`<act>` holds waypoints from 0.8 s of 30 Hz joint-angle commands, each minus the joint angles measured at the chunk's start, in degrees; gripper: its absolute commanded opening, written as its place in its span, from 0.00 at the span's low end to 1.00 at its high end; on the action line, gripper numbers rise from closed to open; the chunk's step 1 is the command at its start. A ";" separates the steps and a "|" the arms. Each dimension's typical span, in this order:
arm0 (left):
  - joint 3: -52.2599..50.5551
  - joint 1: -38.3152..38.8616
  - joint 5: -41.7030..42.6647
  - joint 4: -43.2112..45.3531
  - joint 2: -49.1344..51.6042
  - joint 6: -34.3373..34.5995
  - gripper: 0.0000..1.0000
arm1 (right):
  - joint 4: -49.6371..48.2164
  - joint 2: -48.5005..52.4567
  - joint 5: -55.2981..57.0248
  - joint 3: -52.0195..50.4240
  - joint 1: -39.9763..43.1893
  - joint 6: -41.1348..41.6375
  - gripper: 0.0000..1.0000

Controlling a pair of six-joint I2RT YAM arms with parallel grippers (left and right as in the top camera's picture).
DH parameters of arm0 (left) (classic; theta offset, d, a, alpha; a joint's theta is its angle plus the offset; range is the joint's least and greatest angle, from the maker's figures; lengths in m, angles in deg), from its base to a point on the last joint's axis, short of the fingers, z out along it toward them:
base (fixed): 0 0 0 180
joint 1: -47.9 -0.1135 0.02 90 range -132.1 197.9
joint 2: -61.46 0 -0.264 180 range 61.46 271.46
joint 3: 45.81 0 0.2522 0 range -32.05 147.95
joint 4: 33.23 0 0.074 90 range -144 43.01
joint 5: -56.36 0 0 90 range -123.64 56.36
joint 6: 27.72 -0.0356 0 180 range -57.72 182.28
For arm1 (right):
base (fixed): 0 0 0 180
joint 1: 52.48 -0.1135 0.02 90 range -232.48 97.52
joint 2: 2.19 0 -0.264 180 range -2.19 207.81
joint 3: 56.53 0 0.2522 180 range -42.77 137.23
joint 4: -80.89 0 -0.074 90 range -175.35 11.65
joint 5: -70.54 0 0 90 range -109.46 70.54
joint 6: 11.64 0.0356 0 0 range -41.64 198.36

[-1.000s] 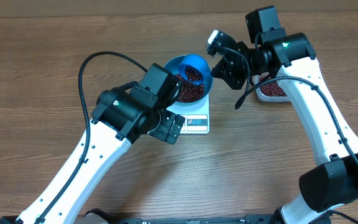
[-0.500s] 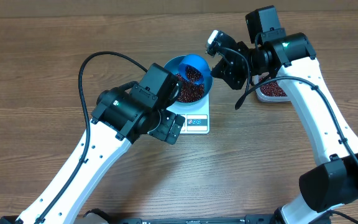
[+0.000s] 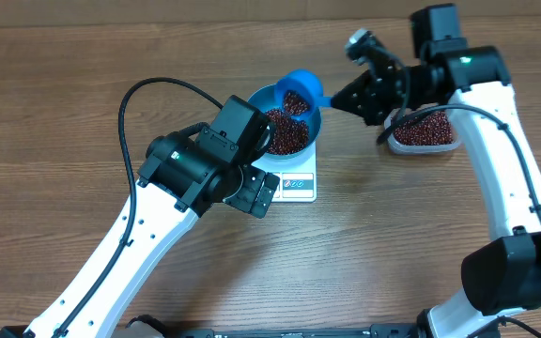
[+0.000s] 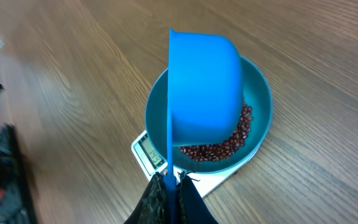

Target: Scoop item into bowl and weigh 150g on scale

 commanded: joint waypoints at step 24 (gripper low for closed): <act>-0.09 0.33 -0.52 0.07 0.39 0.44 1.00 | 1.22 0.17 -10.91 1.75 4.13 0.98 0.04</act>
